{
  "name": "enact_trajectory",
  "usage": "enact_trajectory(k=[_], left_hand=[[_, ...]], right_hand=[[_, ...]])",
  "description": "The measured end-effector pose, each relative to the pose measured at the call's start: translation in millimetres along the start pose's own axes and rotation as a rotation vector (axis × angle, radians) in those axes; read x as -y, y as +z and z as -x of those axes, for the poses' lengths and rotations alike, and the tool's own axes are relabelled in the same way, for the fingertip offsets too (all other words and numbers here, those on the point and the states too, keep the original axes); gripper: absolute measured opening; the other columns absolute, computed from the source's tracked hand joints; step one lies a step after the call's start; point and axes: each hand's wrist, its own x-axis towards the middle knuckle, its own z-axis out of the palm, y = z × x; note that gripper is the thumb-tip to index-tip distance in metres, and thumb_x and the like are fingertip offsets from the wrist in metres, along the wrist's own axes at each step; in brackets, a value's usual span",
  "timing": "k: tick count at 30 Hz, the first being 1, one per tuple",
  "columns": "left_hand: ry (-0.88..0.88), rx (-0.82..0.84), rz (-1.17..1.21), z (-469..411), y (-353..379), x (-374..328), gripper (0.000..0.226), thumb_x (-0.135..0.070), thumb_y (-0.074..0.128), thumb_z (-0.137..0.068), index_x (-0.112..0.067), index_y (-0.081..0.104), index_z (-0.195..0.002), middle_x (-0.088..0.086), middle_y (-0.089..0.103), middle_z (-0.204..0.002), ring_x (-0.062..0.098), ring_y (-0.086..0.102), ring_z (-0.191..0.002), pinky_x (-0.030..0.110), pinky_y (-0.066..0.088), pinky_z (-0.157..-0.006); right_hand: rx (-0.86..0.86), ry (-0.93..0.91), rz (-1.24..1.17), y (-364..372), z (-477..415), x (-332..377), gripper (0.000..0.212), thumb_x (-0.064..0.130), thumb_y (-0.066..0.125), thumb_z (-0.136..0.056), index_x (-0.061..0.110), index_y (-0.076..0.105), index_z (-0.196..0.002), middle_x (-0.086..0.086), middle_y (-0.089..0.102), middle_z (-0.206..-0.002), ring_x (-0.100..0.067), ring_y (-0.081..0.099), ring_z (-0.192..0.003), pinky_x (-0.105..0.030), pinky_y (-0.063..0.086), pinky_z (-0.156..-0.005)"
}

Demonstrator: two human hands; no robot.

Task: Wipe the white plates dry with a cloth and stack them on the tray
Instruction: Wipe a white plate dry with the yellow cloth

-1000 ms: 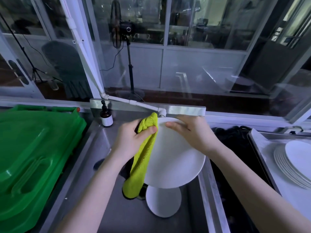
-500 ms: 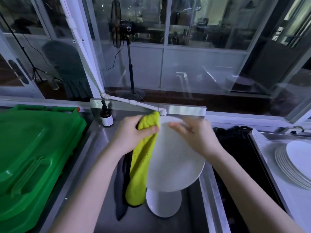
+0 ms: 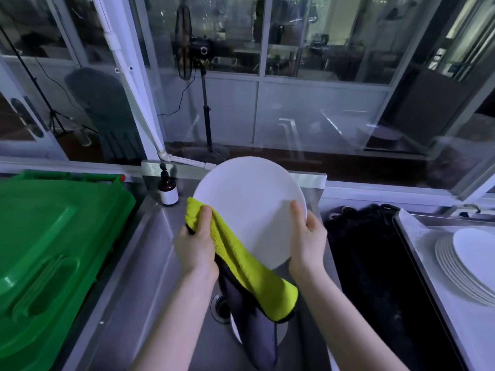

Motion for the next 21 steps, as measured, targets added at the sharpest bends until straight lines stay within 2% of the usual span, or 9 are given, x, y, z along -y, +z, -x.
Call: enact_trajectory(k=[2,5,8,10,12,14,16,19,21], left_hand=[[0.089,0.048,-0.004,-8,-6,-8,0.023,-0.039,0.073,-0.085,-0.023,0.067,-0.069,-0.013,0.066,-0.064,0.011,0.057,-0.064,0.023,0.048,-0.056],[0.29,0.25,-0.13,-16,-11,-24,0.015,-0.039,0.074,-0.081,-0.025,0.072,-0.075,-0.013,0.071,-0.07,0.007,0.061,-0.067,0.028,0.049,-0.067],[0.507,0.512,-0.397,-19,-9,-38,0.022,-0.044,0.072,-0.071,-0.022,0.069,-0.075,-0.013,0.066,-0.063,0.002,0.053,-0.059,0.023,0.044,-0.061],[0.597,0.698,-0.513,-16,-3,-43,0.015,-0.037,0.079,-0.073,-0.026,0.069,-0.074,-0.012,0.066,-0.062,0.0,0.051,-0.057,0.018,0.041,-0.056],[0.581,0.784,-0.552,-17,-1,-45,0.01,-0.029,0.081,-0.079,-0.025,0.072,-0.077,-0.003,0.07,-0.069,0.004,0.054,-0.061,0.021,0.043,-0.058],[0.542,0.751,-0.559,-24,-5,-46,0.008,-0.028,0.078,-0.082,-0.023,0.072,-0.079,0.001,0.073,-0.076,0.005,0.057,-0.063,0.022,0.044,-0.059],[0.439,0.634,-0.436,-27,-12,-39,0.007,-0.029,0.074,-0.085,-0.024,0.072,-0.08,-0.008,0.074,-0.074,0.003,0.061,-0.065,0.018,0.047,-0.06],[0.067,0.332,-0.047,-16,-10,-16,0.016,-0.034,0.071,-0.087,-0.02,0.071,-0.093,-0.007,0.076,-0.081,0.009,0.07,-0.074,0.022,0.054,-0.063],[-0.065,0.11,0.016,-7,-2,-2,0.026,-0.042,0.071,-0.086,-0.019,0.07,-0.098,-0.003,0.073,-0.087,0.016,0.07,-0.081,0.028,0.055,-0.07]], right_hand=[[0.117,-0.132,0.139,-13,-15,15,0.042,0.04,0.067,-0.087,0.018,0.047,-0.058,0.012,0.049,-0.057,-0.009,0.042,-0.058,-0.032,0.034,-0.062],[0.405,-0.308,0.329,-27,-33,55,0.007,0.034,0.072,-0.089,0.031,0.068,-0.085,0.014,0.073,-0.079,-0.002,0.066,-0.074,-0.024,0.048,-0.068],[0.632,-0.551,0.701,-21,-35,79,0.022,0.044,0.07,-0.089,0.025,0.07,-0.1,0.013,0.068,-0.085,-0.004,0.061,-0.078,-0.016,0.04,-0.069],[0.691,-0.736,0.736,-13,-25,81,0.024,0.036,0.068,-0.093,0.013,0.067,-0.085,0.002,0.056,-0.069,-0.016,0.046,-0.067,-0.015,0.034,-0.061],[0.675,-0.864,0.696,-9,-17,74,0.034,0.028,0.066,-0.096,0.011,0.054,-0.069,0.001,0.039,-0.058,-0.017,0.031,-0.062,-0.017,0.029,-0.054],[0.607,-0.845,0.641,-11,-17,67,0.04,0.028,0.065,-0.096,0.01,0.049,-0.065,-0.003,0.038,-0.057,-0.017,0.031,-0.059,-0.021,0.026,-0.053],[0.465,-0.735,0.574,-15,-19,61,0.045,0.032,0.065,-0.096,0.014,0.045,-0.06,0.002,0.036,-0.054,-0.012,0.029,-0.054,-0.025,0.024,-0.052],[0.131,-0.452,0.277,-8,-9,44,0.053,0.036,0.062,-0.097,0.015,0.03,-0.06,0.009,0.026,-0.054,-0.008,0.023,-0.055,-0.027,0.02,-0.051],[-0.057,-0.229,0.039,5,6,26,0.049,0.036,0.058,-0.098,0.015,0.033,-0.061,0.011,0.03,-0.053,-0.009,0.028,-0.057,-0.03,0.026,-0.055]])
